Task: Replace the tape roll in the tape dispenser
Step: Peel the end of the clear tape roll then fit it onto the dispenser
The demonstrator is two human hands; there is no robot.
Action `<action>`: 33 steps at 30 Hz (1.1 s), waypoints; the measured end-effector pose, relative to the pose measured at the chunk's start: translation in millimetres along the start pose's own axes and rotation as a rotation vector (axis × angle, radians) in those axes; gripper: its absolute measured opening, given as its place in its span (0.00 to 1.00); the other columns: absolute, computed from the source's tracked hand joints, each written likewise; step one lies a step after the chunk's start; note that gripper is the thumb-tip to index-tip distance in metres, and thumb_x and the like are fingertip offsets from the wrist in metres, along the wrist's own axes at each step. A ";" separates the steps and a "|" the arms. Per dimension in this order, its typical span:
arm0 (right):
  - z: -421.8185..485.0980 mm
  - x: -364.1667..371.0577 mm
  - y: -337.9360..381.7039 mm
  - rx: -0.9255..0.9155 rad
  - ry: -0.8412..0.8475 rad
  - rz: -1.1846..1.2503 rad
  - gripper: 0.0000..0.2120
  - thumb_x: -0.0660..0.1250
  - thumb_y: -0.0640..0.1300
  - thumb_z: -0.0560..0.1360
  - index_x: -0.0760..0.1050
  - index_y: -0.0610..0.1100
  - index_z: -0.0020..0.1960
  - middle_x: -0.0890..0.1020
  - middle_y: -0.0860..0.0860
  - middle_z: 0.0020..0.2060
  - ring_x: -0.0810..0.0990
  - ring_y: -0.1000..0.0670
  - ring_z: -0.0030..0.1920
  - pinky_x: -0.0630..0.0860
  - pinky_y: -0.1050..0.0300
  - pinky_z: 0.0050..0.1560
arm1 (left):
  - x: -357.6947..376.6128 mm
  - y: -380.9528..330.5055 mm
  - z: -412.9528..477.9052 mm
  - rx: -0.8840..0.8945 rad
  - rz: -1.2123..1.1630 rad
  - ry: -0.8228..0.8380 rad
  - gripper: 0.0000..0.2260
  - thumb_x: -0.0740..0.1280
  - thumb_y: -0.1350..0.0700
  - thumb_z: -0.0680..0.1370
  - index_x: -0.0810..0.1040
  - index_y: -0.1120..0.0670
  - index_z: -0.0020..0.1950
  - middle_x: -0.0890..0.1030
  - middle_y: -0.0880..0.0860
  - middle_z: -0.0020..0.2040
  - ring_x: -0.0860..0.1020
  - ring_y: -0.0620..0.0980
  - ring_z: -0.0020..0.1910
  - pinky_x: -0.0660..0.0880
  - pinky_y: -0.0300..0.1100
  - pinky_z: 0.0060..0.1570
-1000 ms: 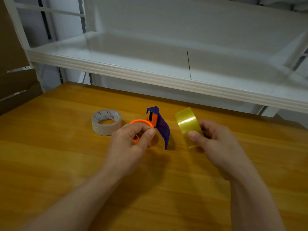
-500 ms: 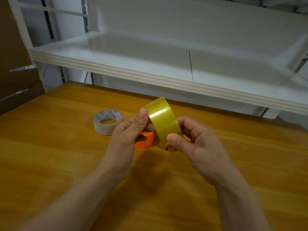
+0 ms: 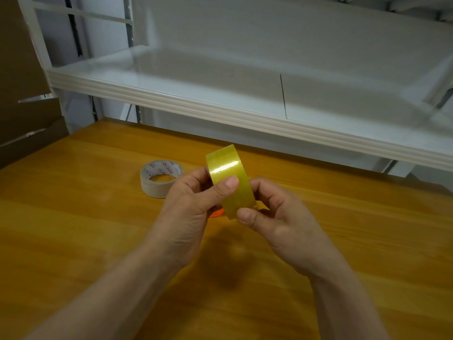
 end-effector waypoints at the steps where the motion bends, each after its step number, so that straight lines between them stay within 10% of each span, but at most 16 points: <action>1: 0.2 1.4 -0.7 0.008 0.011 0.022 0.08 0.69 0.38 0.79 0.78 0.47 0.56 0.83 0.49 0.51 0.82 0.50 0.52 0.79 0.59 0.49 | 0.6 -0.4 -0.6 0.004 -0.003 0.000 0.19 0.72 0.56 0.71 0.80 0.61 0.60 0.85 0.63 0.55 0.84 0.57 0.50 0.80 0.49 0.50; 23: 7.0 6.3 0.7 -0.040 -0.202 0.346 0.08 0.62 0.45 0.78 0.79 0.46 0.47 0.85 0.40 0.47 0.84 0.46 0.44 0.79 0.54 0.42 | 7.8 -6.8 -6.5 0.264 0.359 0.143 0.14 0.75 0.54 0.73 0.80 0.52 0.58 0.84 0.55 0.51 0.82 0.52 0.50 0.80 0.44 0.49; 33: 4.6 7.0 -1.1 -0.051 -0.187 0.111 0.11 0.63 0.50 0.76 0.77 0.43 0.48 0.84 0.41 0.48 0.85 0.45 0.47 0.83 0.50 0.44 | -0.8 -9.3 -0.6 0.045 0.007 0.027 0.13 0.66 0.49 0.75 0.82 0.57 0.51 0.79 0.61 0.46 0.74 0.58 0.46 0.71 0.50 0.45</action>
Point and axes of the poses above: each hand's wrist, its own z-axis towards the middle knuckle, its own x-axis out of the palm, y = z × x, the point moved 3 cm from there along z, towards the middle knuckle
